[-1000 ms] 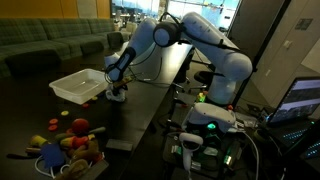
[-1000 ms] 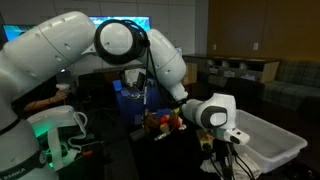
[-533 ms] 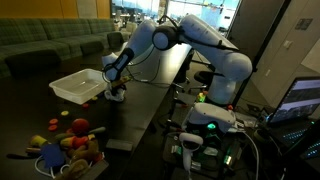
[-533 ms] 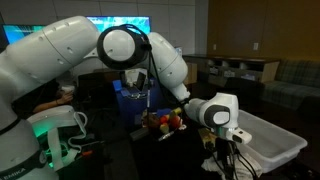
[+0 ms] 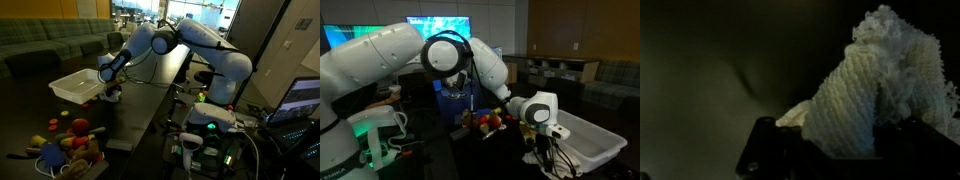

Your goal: Pick up the cloth and sweep the items on the table, the put the cloth in the box

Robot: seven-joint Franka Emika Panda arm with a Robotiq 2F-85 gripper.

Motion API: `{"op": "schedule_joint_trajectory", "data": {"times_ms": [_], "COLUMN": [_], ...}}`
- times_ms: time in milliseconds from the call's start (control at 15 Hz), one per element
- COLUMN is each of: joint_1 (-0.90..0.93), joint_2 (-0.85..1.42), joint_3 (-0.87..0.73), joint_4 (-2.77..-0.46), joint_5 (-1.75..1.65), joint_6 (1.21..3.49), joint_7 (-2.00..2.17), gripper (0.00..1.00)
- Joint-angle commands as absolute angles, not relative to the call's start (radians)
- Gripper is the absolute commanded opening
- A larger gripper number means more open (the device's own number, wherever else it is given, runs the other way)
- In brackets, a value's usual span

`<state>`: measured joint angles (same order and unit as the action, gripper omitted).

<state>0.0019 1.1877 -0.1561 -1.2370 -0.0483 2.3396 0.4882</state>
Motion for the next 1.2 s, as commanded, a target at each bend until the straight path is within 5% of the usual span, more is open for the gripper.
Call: {"op": "schedule_joint_trajectory", "data": {"times_ms": [0, 1133], "joint_1": [0.008, 0.251], "joint_2": [1.277, 1.326], "joint_3": [-0.124, -0.011], "joint_4": [-1.111, -0.981], "joint_5": [-0.007, -0.033], "joint_6": [2.33, 2.33], "joint_7": [0.463, 0.392], "gripper": [0.01, 0.01]}}
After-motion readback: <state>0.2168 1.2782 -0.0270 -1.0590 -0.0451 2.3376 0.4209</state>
